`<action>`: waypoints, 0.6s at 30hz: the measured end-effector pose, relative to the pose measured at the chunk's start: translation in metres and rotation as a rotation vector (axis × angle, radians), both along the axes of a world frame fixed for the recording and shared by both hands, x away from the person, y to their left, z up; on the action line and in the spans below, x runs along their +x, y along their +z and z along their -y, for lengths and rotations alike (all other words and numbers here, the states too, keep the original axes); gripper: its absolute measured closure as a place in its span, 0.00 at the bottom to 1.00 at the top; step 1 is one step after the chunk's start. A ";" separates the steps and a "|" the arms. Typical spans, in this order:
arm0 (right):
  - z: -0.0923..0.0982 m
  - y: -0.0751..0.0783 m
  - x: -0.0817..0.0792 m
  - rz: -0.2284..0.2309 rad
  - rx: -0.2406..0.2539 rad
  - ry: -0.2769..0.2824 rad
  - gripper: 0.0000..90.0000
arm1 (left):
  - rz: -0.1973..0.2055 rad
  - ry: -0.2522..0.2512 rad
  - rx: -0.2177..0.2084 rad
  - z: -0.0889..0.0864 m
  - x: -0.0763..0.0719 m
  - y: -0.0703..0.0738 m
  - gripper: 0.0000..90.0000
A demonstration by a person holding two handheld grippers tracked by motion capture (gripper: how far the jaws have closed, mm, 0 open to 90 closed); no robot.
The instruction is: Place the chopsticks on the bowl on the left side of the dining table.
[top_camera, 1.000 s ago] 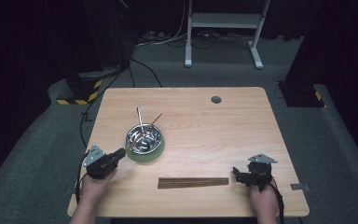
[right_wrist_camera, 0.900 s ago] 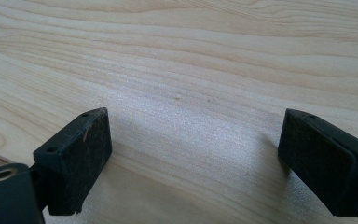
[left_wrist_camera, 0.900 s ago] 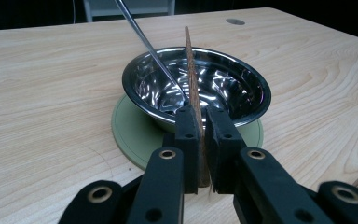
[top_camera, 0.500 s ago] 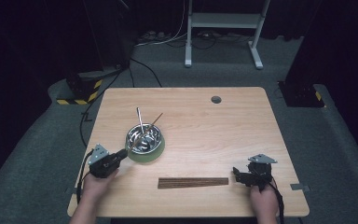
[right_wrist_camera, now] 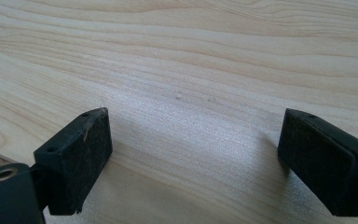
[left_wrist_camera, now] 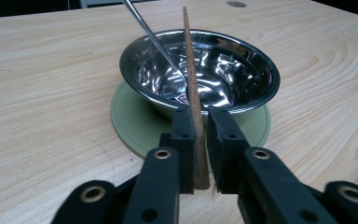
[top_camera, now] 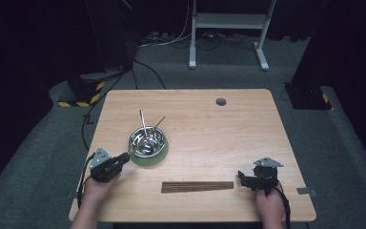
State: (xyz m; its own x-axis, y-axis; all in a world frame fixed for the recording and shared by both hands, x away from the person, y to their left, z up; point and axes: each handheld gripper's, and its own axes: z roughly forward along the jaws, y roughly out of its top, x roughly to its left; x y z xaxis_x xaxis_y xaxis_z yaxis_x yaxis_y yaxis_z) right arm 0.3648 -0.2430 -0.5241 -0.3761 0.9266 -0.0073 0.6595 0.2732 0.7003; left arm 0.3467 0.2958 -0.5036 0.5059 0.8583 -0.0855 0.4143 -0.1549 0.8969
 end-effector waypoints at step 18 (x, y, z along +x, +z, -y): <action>0.000 0.000 0.000 0.002 -0.003 0.005 0.11 | 0.098 -0.026 -0.064 0.017 -0.020 0.026 0.75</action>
State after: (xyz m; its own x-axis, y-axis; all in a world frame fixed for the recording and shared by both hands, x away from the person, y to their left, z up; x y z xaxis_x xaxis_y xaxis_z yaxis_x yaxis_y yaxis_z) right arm 0.3650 -0.2435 -0.5239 -0.3811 0.9245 -0.0105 0.6565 0.2785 0.7011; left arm 0.3264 0.2784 -0.4775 0.5366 0.8392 -0.0886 0.3204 -0.1055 0.9414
